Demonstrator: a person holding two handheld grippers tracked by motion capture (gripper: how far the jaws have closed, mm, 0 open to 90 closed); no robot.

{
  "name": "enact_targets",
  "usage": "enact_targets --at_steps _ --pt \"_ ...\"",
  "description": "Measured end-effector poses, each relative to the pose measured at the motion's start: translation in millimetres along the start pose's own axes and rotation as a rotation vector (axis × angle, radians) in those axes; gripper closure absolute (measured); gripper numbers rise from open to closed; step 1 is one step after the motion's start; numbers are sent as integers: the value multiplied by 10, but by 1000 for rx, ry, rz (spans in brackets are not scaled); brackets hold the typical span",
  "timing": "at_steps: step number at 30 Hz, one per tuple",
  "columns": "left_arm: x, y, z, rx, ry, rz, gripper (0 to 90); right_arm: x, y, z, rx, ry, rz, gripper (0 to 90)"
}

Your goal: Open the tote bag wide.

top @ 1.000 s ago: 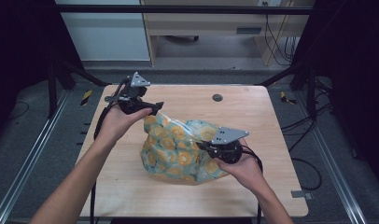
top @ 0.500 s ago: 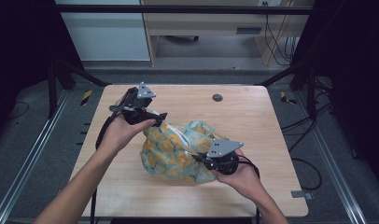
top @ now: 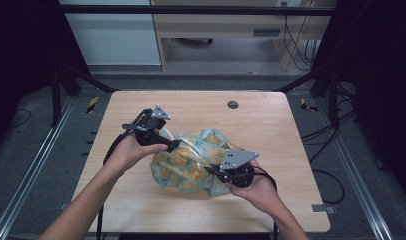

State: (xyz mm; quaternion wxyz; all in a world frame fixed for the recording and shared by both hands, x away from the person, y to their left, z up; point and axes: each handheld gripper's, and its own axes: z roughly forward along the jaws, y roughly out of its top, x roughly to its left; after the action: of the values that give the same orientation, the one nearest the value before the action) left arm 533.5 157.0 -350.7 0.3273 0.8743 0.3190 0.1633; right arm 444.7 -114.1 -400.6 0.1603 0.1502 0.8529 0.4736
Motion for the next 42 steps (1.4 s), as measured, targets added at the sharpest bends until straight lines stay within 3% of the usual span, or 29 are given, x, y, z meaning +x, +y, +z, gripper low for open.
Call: enact_targets --at_steps 7,16,21,26,33,36,40,42 --pt "-78 -72 10 28 -20 14 432 -19 -6 -15 -4 -9 3 895" --pt "-151 -158 83 34 -3 27 685 -11 -8 -30 -3 -7 1 896" --pt "-190 -186 68 30 4 47 875 -11 -11 -46 -2 -7 1 896" --pt "-179 -243 27 10 -3 23 900 -13 -16 -57 -2 -5 1 896" --pt "-205 -239 -3 -7 11 39 880 11 2 -34 -3 6 -3 896" --pt "-244 -197 -27 -37 18 58 744 25 7 -21 2 14 -6 897" --pt "-267 -129 -35 -40 8 77 612 26 9 -26 2 17 -7 897" --pt "-263 -114 -31 -35 11 82 594 26 10 -28 1 16 -7 897"
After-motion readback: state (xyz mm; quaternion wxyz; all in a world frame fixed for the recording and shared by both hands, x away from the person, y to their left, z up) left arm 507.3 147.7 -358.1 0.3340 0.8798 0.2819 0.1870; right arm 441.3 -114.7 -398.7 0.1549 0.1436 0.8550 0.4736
